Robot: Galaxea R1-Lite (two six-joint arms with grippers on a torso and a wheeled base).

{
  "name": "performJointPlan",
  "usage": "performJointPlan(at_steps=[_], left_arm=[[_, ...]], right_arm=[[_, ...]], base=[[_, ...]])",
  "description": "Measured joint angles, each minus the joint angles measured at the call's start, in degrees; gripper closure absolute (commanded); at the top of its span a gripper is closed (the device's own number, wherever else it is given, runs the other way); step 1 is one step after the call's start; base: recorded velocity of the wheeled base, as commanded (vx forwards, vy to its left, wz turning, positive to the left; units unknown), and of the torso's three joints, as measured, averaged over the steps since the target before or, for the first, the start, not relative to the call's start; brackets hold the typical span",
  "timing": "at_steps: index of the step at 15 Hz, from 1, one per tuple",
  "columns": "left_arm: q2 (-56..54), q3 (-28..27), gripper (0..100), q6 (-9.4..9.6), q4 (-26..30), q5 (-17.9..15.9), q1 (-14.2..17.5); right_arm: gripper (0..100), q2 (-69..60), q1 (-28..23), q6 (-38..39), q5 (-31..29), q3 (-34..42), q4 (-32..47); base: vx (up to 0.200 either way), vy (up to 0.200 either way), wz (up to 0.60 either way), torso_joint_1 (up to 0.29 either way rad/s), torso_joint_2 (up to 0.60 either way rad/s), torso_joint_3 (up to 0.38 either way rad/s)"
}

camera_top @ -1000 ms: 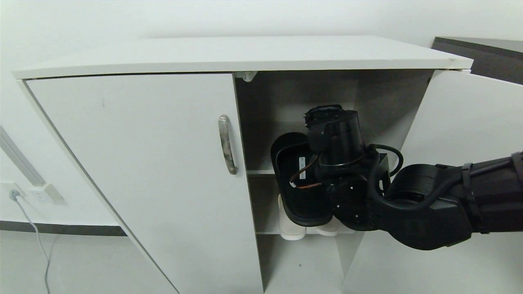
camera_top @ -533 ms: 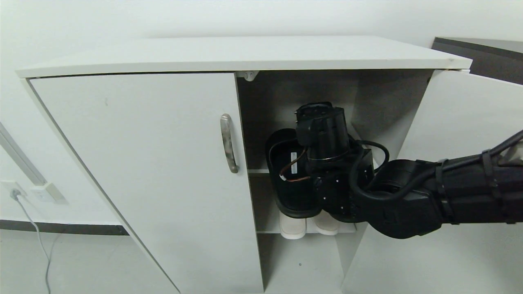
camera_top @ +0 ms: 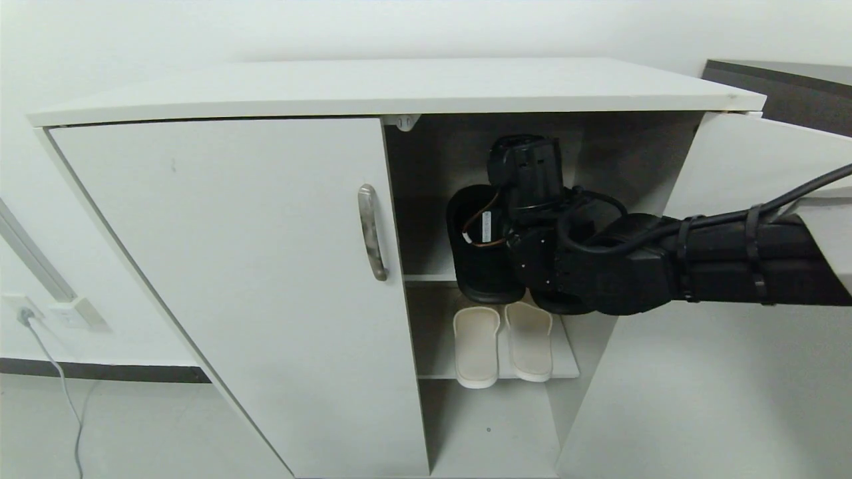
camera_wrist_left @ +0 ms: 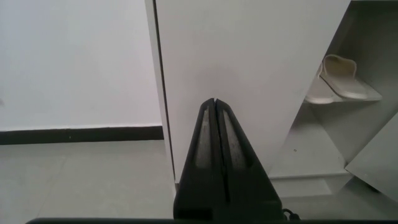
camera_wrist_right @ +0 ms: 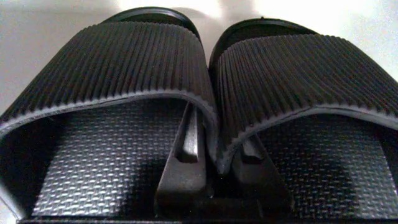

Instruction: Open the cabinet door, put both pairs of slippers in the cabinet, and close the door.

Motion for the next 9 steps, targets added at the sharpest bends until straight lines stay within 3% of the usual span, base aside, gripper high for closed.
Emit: performJointPlan(at_steps=[4,9], left_arm=[[0.0,0.0,100,-0.05,0.0,0.0,0.0],[0.0,0.0,100,-0.06,0.0,0.0,0.0]], right_arm=[[100,3.4,-2.2,0.1,1.7,-7.3,2.4],[100,6.0,-3.7,0.1,3.9,-9.2,2.3]], base=[[0.000,0.000,0.00,0.000,0.00,0.000],[0.000,0.000,0.00,0.000,0.00,0.000]])
